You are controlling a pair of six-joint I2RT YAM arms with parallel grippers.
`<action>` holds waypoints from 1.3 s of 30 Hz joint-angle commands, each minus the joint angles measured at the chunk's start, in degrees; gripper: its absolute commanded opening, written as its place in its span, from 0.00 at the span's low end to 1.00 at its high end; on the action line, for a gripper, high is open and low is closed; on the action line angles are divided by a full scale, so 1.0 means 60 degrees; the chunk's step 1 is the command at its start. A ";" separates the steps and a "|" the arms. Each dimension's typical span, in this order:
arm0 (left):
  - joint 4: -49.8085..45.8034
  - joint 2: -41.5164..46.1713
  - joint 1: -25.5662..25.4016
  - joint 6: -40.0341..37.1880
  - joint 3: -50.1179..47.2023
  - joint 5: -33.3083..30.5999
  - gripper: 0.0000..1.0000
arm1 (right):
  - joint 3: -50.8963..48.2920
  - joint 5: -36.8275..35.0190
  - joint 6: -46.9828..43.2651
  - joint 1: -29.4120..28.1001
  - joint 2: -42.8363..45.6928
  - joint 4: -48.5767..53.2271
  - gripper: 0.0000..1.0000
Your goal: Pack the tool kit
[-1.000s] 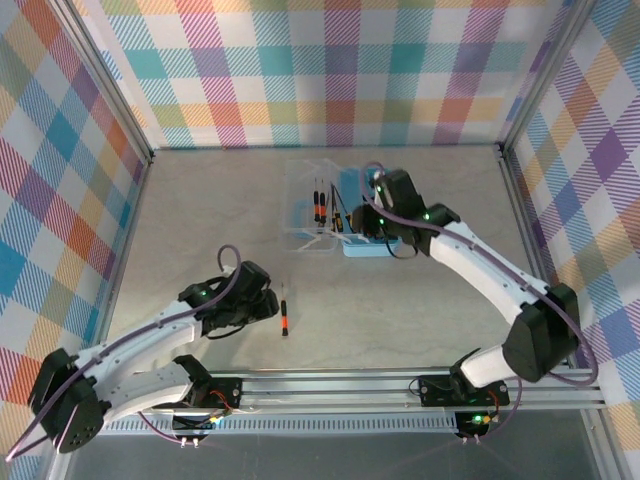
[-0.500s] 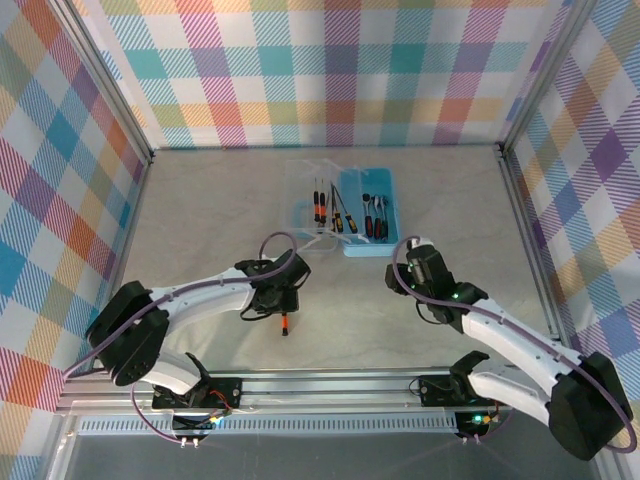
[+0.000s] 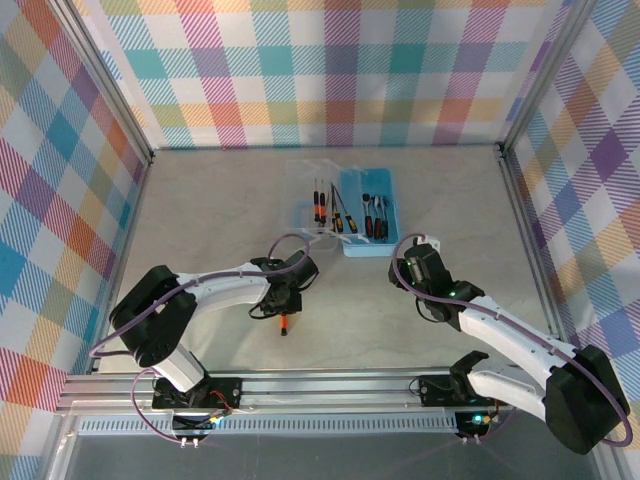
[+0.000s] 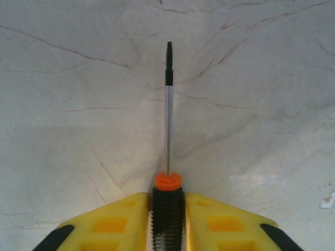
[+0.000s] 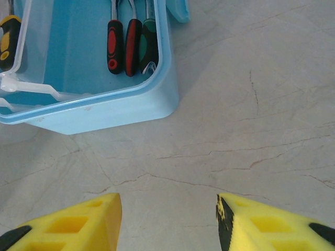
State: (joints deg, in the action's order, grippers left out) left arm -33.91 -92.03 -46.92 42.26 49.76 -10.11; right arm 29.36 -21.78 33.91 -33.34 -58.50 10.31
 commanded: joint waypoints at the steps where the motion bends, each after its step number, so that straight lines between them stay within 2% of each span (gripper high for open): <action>1: -0.0045 -0.0035 -0.0092 0.0024 -0.0129 -0.0012 0.19 | 0.0182 -0.0296 0.0157 0.0073 0.0170 -0.0129 0.52; 6: -0.0353 0.0569 -0.0097 -0.0168 0.0008 -0.0157 0.15 | 0.0134 -0.0558 0.0146 0.0078 0.0214 -0.0170 0.52; 9: -0.0559 0.0866 -0.0097 -0.0312 0.0161 -0.0186 0.15 | 0.0127 -0.0232 -0.0120 0.0090 0.0095 -0.0354 0.52; 14: -0.1023 0.1221 -0.0091 -0.0472 0.0492 -0.0511 0.14 | 0.0241 0.1884 -0.0895 0.0094 -0.0458 -0.1205 0.53; 20: -0.1013 0.1920 -0.0103 -0.0416 0.0439 -0.0507 0.13 | 0.0103 0.3170 -0.0971 0.0104 -0.0880 -0.2138 0.53; 23: -0.1231 0.2284 -0.0093 -0.0338 0.0599 -0.0418 0.13 | 0.0022 0.5495 -0.1144 0.0101 -0.1084 -0.3069 0.57; 25: -0.1466 0.2533 -0.0101 -0.0397 0.0869 -0.0364 0.13 | -0.0152 0.6366 -0.1103 0.0102 -0.1146 -0.3712 0.58; 28: -0.1744 0.2959 -0.0132 -0.0742 0.1409 -0.0301 0.13 | -0.0275 0.5867 -0.0993 0.0098 -0.1178 -0.3860 0.59; 32: -0.1989 0.3169 -0.0136 -0.1367 0.2351 -0.0539 0.13 | -0.0490 0.4308 -0.0684 0.0108 -0.0932 -0.3692 0.59; 35: -0.2192 0.2742 -0.0131 -0.1954 0.3388 -0.0981 0.14 | -0.0776 0.3179 -0.0446 0.0123 -0.0521 -0.3554 0.59; 39: -0.2416 0.1442 -0.0006 -0.2689 0.5016 -0.1381 0.13 | -0.0965 0.2422 -0.0254 0.0132 -0.0212 -0.3357 0.60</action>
State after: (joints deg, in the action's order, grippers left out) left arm -46.11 -78.39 -47.11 31.33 74.70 -15.29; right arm 24.03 -1.41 30.89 -32.80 -61.23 -9.61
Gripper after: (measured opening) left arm 0.139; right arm 0.594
